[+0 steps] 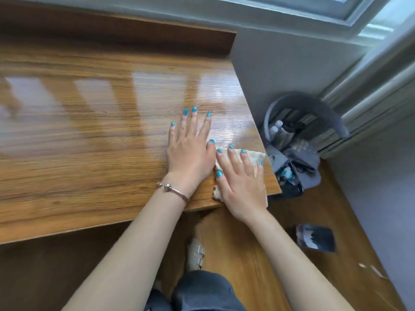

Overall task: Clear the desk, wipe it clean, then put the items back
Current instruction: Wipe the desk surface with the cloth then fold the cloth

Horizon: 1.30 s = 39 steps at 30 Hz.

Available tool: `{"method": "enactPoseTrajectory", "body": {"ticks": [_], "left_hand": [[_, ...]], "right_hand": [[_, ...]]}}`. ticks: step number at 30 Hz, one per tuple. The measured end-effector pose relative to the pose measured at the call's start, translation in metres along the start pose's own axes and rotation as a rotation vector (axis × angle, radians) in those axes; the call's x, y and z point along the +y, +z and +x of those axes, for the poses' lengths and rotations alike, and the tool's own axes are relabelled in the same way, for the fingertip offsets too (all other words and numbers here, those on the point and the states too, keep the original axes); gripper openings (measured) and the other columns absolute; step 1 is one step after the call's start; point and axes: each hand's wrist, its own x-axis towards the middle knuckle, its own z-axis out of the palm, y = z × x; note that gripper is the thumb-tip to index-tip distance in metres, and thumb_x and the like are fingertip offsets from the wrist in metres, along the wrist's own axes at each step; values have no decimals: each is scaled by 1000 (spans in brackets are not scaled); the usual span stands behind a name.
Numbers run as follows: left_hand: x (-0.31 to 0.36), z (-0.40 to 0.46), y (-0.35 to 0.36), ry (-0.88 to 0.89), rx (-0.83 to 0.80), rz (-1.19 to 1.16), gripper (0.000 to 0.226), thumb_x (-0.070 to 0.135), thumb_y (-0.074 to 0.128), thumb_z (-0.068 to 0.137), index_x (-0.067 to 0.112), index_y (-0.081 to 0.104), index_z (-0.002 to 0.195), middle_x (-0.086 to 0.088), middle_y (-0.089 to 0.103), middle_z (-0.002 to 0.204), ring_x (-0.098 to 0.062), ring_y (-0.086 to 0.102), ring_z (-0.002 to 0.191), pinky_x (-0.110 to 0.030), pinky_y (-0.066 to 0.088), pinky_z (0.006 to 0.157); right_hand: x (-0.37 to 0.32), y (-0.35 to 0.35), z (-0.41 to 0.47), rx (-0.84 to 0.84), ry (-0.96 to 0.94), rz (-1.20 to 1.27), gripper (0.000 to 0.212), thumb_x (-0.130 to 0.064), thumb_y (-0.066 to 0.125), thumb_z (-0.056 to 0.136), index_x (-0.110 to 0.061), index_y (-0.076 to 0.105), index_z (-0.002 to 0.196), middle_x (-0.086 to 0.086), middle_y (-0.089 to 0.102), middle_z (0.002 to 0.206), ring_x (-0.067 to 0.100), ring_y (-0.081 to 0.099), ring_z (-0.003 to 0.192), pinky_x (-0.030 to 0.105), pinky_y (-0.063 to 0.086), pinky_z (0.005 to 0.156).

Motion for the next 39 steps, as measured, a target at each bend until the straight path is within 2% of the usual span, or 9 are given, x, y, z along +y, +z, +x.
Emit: {"method": "enactPoseTrajectory", "body": {"ticks": [5, 8, 10, 14, 18, 20, 25, 34, 39], "left_hand": [[-35, -55, -15, -133, 32, -189, 58, 33, 31, 101, 28, 11, 155, -1, -1, 163, -18, -10, 149, -38, -8, 118], [-53, -84, -22, -215, 38, -315, 54, 31, 34, 101, 18, 24, 153, -4, 11, 162, -17, -3, 150, -38, -4, 120], [-60, -99, -22, -169, 63, -312, 52, 32, 40, 100, 18, 34, 149, -3, 20, 160, -16, 1, 149, -35, -3, 120], [-57, -116, -16, 138, -1, -319, 49, 43, 59, 91, 32, 50, 138, 9, 34, 154, -7, 10, 148, -28, -3, 119], [-55, -119, -11, 281, -79, -213, 56, 49, 72, 78, 37, 56, 131, 16, 41, 148, -6, 19, 145, -26, 0, 118], [-58, -116, -9, 309, -60, -195, 47, 39, 75, 79, 36, 62, 124, 16, 45, 145, -6, 25, 143, -23, 2, 115], [-63, -109, -10, 272, -23, -302, 10, 25, 77, 80, 27, 78, 90, 9, 62, 129, -13, 48, 131, -34, 31, 112], [-39, -90, -48, 38, -127, -613, 8, 25, 77, 81, 25, 78, 89, 13, 71, 95, -7, 61, 95, -16, 52, 70], [-19, -72, -71, 46, 179, -707, 11, 26, 75, 82, 21, 78, 91, 11, 73, 84, -4, 68, 80, -18, 57, 67]], "right_hand": [[-62, 11, -14, -40, -93, 88, 57, -53, 11, 97, -43, 8, 153, -15, 1, 163, 13, -8, 150, 49, -8, 118], [-56, -15, -17, -87, -23, 774, 40, -40, 44, 100, -47, 38, 139, -15, 22, 159, 7, 12, 148, 34, 6, 120], [-37, -31, -31, 95, 59, 1131, 38, -19, 57, 97, -41, 56, 127, -17, 41, 148, 1, 30, 141, 28, 26, 117], [-3, -20, -60, 195, 9, 821, 40, -12, 71, 85, -37, 67, 117, -17, 55, 135, -11, 37, 131, 35, 30, 117], [0, 8, -73, 190, -171, 419, 46, -54, 75, 67, -37, 69, 109, -11, 53, 140, 14, 35, 140, 39, 28, 115], [-3, 13, -73, 232, -207, 349, 46, -53, 78, 64, -34, 69, 104, -9, 55, 138, 19, 38, 138, 41, 31, 113], [-7, 12, -62, 345, -236, 347, 16, -22, 85, 70, -30, 72, 72, -7, 66, 118, 21, 52, 121, 44, 49, 95], [-11, -18, -55, 506, -64, 492, 12, -15, 72, 85, -26, 69, 84, -7, 60, 103, 14, 54, 100, 21, 44, 68], [-28, -52, -49, 851, 36, 585, 17, -33, 77, 80, -21, 66, 84, -9, 55, 85, 9, 53, 68, 27, 49, 57]]}}
